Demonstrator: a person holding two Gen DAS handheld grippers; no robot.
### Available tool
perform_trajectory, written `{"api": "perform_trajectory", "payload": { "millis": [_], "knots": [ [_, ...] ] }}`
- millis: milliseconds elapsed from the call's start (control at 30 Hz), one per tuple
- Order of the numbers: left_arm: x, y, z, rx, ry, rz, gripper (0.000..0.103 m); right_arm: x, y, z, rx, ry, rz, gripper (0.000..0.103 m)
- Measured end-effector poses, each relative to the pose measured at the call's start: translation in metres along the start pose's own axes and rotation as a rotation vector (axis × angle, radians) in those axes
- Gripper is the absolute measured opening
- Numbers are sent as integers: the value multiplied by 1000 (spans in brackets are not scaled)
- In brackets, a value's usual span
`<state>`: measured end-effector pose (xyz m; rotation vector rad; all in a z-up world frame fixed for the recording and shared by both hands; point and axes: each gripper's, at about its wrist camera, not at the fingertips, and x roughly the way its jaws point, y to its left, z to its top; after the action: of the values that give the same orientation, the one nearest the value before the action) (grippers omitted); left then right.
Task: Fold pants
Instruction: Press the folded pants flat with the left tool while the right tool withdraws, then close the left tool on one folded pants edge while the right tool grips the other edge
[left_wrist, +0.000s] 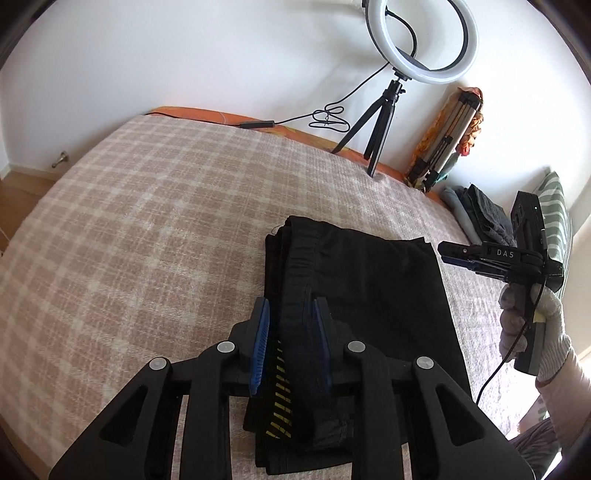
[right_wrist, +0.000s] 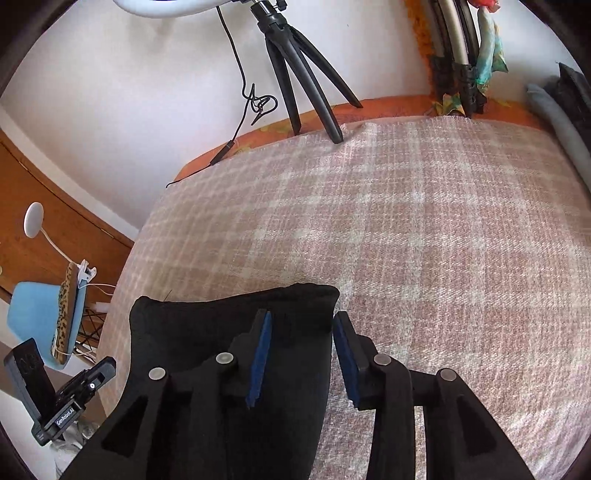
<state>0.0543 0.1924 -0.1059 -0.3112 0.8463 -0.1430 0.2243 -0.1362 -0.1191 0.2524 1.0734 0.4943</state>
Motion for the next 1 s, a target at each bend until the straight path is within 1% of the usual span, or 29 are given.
{"api": "perform_trajectory", "payload": {
  "millis": [33, 100, 133, 167, 200, 233, 267, 300, 367, 433, 500, 633, 733, 800, 867, 933, 1000],
  "knots": [
    [-6, -2, -1, 0, -10, -1, 26, -9, 2, -4, -7, -9, 0, 43],
    [-15, -8, -4, 3, -18, -11, 26, -28, 8, -16, -33, -30, -8, 45],
    [-19, -12, -6, 4, -21, -10, 28, -38, 9, -24, -53, -39, -12, 49],
    [-22, -16, -7, 5, -26, -11, 35, -48, 13, -31, -72, -50, -20, 52],
    [-26, -19, -9, 6, -36, -6, 48, -56, 18, -38, -91, -64, -29, 59],
    [-30, -24, -11, 5, -45, 11, 55, -65, 20, -44, -105, -80, -37, 64],
    [-32, -29, -13, 8, -47, 37, 63, -73, 23, -51, -120, -92, -46, 65],
    [-35, -34, -14, 18, -47, 62, 64, -80, 27, -57, -138, -101, -56, 67],
    [-41, -45, -18, 43, -61, 87, 64, -92, 34, -68, -175, -117, -76, 72],
    [-46, -54, -21, 57, -72, 105, 65, -101, 40, -78, -207, -135, -100, 80],
    [-50, -63, -24, 75, -78, 125, 65, -109, 43, -87, -222, -158, -119, 85],
    [-52, -78, -28, 115, -78, 142, 65, -121, 42, -99, -211, -215, -162, 86],
    [-56, -83, -31, 115, -113, 128, 65, -127, 35, -104, -174, -260, -134, 86],
    [-54, -83, -33, 111, -119, 112, 65, -129, 29, -104, -149, -281, -105, 86],
    [-46, -82, -33, 105, -90, 90, 65, -128, 26, -104, -139, -281, -88, 86],
    [-37, -79, -33, 107, -66, 113, 65, -123, 27, -104, -154, -267, -108, 88],
    [-31, -77, -33, 123, -46, 148, 65, -117, 29, -104, -185, -239, -144, 88]
  ]
}}
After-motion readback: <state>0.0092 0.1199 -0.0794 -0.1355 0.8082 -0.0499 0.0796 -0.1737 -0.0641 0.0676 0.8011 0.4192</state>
